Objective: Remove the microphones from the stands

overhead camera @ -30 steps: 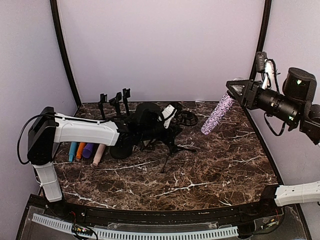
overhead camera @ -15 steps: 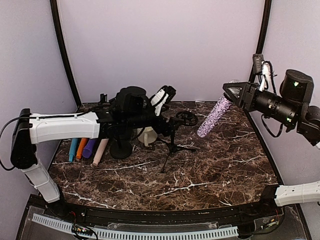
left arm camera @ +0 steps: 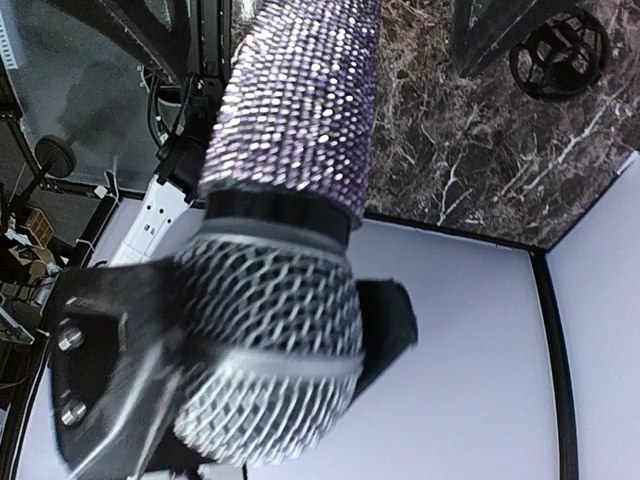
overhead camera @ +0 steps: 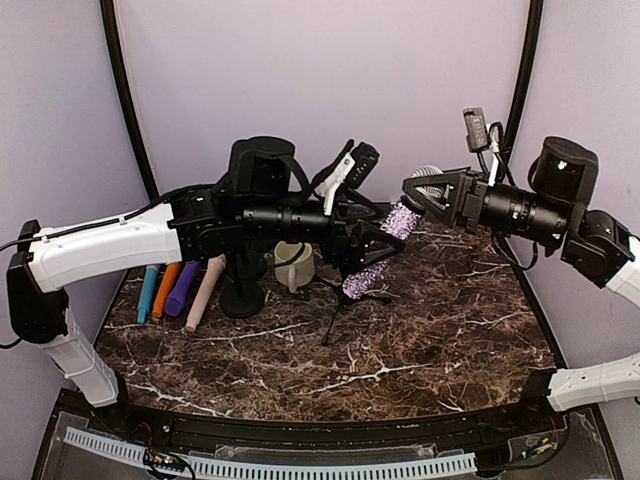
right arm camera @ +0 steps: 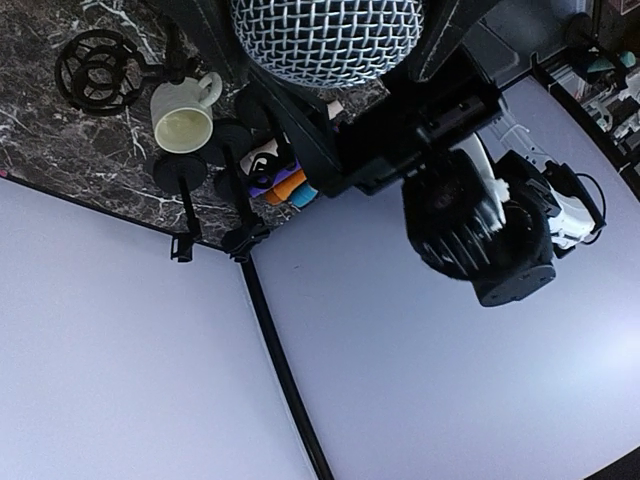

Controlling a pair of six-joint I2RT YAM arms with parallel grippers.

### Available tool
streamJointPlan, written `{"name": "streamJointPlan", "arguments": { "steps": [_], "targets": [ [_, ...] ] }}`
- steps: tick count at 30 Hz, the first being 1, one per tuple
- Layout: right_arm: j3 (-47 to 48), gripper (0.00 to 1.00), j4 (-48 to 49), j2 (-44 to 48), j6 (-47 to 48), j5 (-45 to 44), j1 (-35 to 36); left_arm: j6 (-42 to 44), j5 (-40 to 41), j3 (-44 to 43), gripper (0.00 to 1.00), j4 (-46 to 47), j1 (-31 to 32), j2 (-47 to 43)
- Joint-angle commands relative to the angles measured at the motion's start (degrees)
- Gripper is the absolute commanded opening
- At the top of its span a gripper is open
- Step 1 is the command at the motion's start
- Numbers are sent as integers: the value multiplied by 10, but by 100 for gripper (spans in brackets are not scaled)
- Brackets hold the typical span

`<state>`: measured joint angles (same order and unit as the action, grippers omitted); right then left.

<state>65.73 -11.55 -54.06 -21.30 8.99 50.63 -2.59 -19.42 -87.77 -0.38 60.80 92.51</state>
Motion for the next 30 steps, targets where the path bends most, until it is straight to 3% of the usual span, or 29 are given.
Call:
{"name": "streamJointPlan", "arguments": {
  "steps": [1,6,21,25,28,30],
  "targets": [
    [2,16,78,5,-10,56,5,-22,-35,-20,93,-42,2,22],
    [-4,16,77,6,-12,63,6,-30,-51,-23,85,-41,5,32],
    [-10,21,55,4,0,39,5,-25,-33,-11,34,-39,6,17],
    [-16,41,56,13,-2,18,5,-28,-18,1,26,-31,6,8],
    [-17,73,50,19,-5,-12,5,-34,21,15,19,-21,5,-6],
    [-15,86,35,25,-9,-56,4,-34,48,27,17,-26,1,-22]
  ]
}}
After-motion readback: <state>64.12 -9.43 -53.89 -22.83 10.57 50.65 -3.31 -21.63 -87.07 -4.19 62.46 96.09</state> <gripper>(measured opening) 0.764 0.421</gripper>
